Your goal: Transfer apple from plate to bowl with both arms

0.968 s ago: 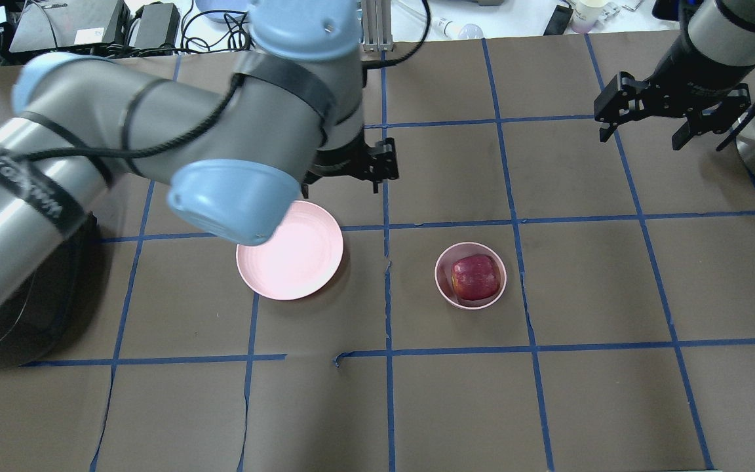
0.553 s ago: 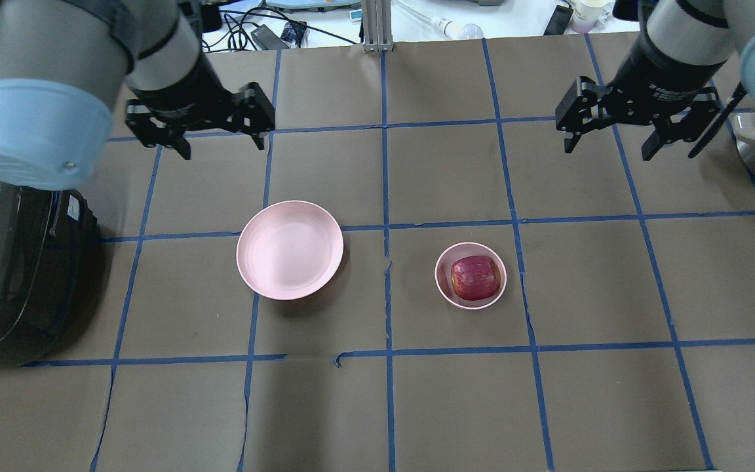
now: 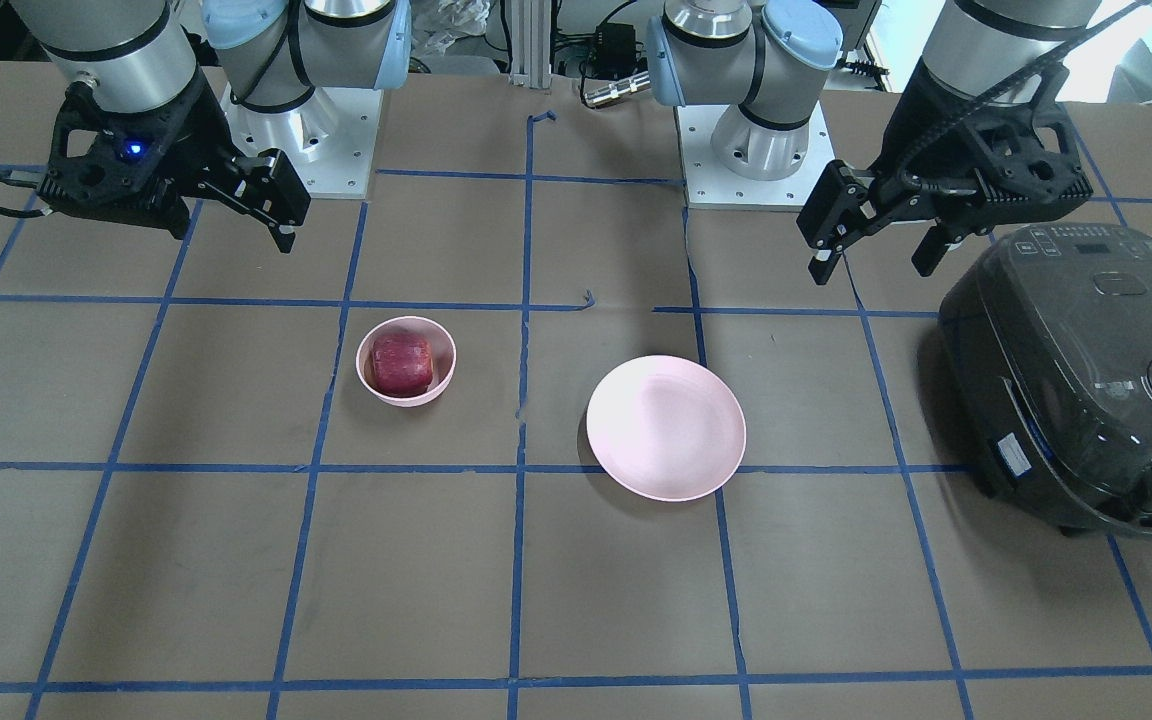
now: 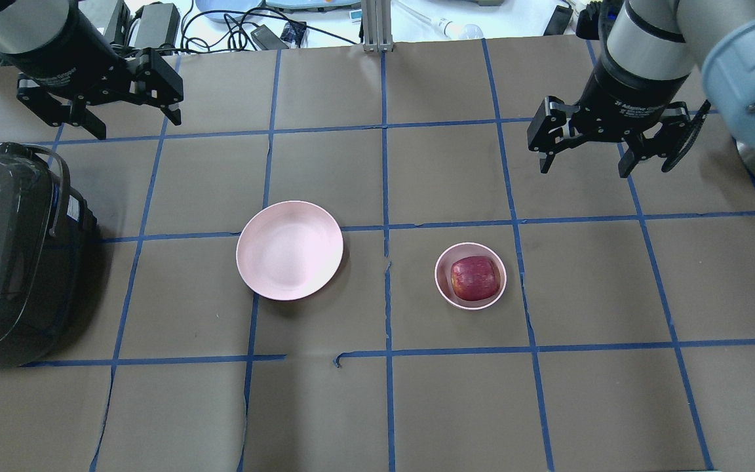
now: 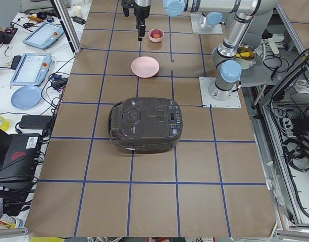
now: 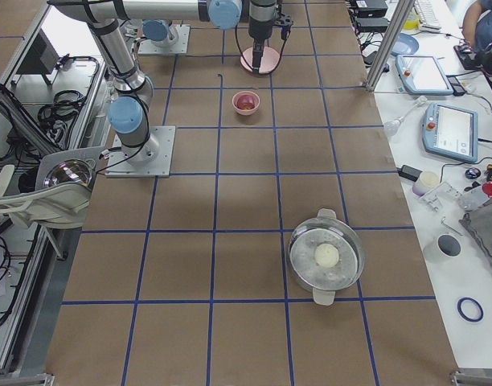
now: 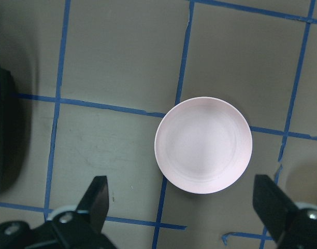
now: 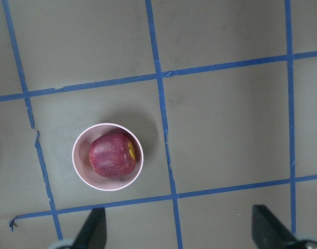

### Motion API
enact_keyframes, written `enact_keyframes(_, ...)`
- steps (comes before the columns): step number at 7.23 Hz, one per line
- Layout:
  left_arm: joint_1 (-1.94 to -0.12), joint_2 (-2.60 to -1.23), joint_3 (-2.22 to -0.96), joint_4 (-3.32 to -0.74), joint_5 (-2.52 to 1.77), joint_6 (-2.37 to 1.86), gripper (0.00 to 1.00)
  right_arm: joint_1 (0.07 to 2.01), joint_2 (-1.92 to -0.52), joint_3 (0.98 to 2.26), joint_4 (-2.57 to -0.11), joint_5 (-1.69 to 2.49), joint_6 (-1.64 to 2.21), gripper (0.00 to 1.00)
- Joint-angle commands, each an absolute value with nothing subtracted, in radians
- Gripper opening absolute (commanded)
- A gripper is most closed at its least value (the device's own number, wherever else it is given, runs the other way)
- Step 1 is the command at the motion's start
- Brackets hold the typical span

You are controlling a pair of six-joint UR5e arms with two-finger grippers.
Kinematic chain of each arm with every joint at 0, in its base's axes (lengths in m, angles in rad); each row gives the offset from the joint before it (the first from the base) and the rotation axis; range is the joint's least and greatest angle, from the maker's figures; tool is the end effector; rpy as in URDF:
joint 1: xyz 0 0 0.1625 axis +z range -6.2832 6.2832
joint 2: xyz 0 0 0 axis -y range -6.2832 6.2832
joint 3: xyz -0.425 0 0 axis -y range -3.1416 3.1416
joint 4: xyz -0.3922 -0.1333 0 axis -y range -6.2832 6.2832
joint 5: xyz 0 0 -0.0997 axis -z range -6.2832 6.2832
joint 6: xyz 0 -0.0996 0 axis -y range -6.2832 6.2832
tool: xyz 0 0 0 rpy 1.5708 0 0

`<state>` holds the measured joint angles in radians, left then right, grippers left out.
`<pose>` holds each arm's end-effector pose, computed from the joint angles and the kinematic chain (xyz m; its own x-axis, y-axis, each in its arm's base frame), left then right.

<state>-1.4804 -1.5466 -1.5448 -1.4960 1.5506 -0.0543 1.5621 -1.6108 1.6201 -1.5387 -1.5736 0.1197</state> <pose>-0.0903 -0.5030 0.5207 -0.9896 -0.1412 0.0268 -0.1435 0.9819 -0.1234 0.1289 -0.4718 0.4799 -0.9918 0.1278 0.0077 0.1280 0.9909 0.0408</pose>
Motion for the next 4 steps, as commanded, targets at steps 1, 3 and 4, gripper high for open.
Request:
enact_keyframes(1, -1.489, -1.555, -1.549, -1.508, 1.569, -0.019, 1.00, 1.563, -1.611, 1.618, -1.536, -1.574, 0.121, 1.00)
enact_keyframes(3, -1.493, -1.565, -1.540, -1.500, 1.557, 0.028, 1.00, 1.562, -1.614, 1.605, -1.532, -1.577, 0.121, 1.00)
enact_keyframes(4, -1.493, -1.548, -1.551, -1.512, 1.569, 0.034, 1.00, 1.563, -1.614, 1.583, -1.517, -1.575, 0.120, 1.00)
